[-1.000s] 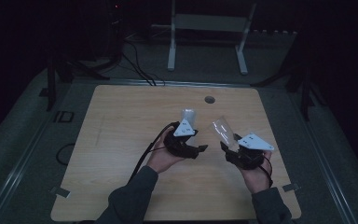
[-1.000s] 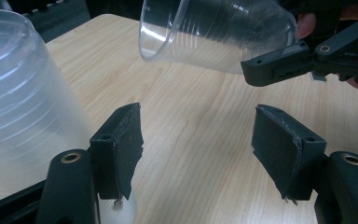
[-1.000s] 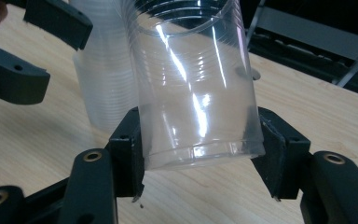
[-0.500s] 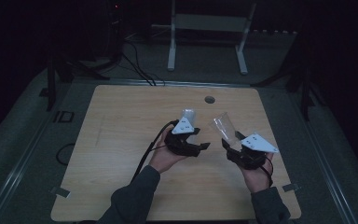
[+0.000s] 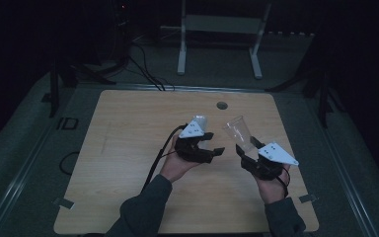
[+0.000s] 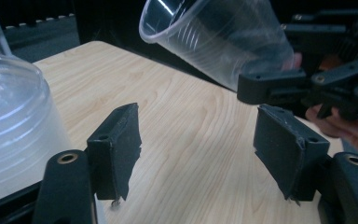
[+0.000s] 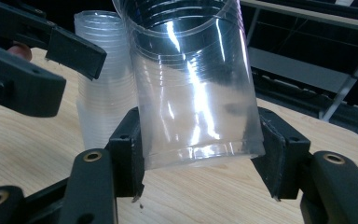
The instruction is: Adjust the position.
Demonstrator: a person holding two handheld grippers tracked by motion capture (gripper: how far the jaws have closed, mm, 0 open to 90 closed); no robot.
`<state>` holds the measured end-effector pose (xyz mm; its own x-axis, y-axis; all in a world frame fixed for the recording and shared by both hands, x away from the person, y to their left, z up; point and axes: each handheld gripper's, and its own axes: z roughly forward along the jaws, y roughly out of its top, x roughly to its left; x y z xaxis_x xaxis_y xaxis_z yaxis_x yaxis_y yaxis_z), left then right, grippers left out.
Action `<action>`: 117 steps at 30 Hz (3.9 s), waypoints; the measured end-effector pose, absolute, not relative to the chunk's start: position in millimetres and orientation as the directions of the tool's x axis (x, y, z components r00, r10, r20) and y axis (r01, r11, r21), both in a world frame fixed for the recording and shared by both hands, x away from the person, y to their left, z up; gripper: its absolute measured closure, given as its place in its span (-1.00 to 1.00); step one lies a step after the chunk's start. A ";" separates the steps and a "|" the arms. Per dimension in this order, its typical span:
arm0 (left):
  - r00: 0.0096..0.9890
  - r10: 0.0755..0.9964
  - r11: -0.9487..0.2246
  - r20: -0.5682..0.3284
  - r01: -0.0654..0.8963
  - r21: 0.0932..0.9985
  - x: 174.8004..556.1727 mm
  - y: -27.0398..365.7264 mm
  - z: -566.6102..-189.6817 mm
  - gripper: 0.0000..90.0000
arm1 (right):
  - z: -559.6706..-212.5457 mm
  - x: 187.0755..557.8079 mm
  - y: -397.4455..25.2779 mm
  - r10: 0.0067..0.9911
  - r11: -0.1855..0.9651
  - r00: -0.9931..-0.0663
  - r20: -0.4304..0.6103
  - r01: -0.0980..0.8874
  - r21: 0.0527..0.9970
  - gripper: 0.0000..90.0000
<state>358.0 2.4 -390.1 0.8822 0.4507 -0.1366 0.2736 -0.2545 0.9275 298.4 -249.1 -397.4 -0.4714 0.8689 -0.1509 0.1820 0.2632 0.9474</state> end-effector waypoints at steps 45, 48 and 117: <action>0.842 0.381 -0.051 -0.382 0.432 0.901 374.7 -17.6 -377.5 -0.49 | -401.9 290.1 -242.1 0.881 0.222 -0.447 -0.152 0.107 0.969 -0.07; 0.841 0.380 -0.048 -0.385 0.433 0.900 374.8 -19.5 -377.6 -0.50 | -402.1 290.1 -242.1 0.883 0.218 -0.445 -0.149 0.108 0.970 -0.07; 0.839 0.428 -0.022 -0.336 0.381 0.924 364.1 -26.3 -380.8 -0.28 | -399.7 301.2 -238.7 0.779 0.294 -0.620 -0.095 0.228 0.928 -0.38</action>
<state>364.1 -26.3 -380.8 0.8388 0.4284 -0.3359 0.3813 -0.0218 0.9242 301.2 -238.7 -399.7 -0.6204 0.7785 -0.0949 0.2275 0.2944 0.9282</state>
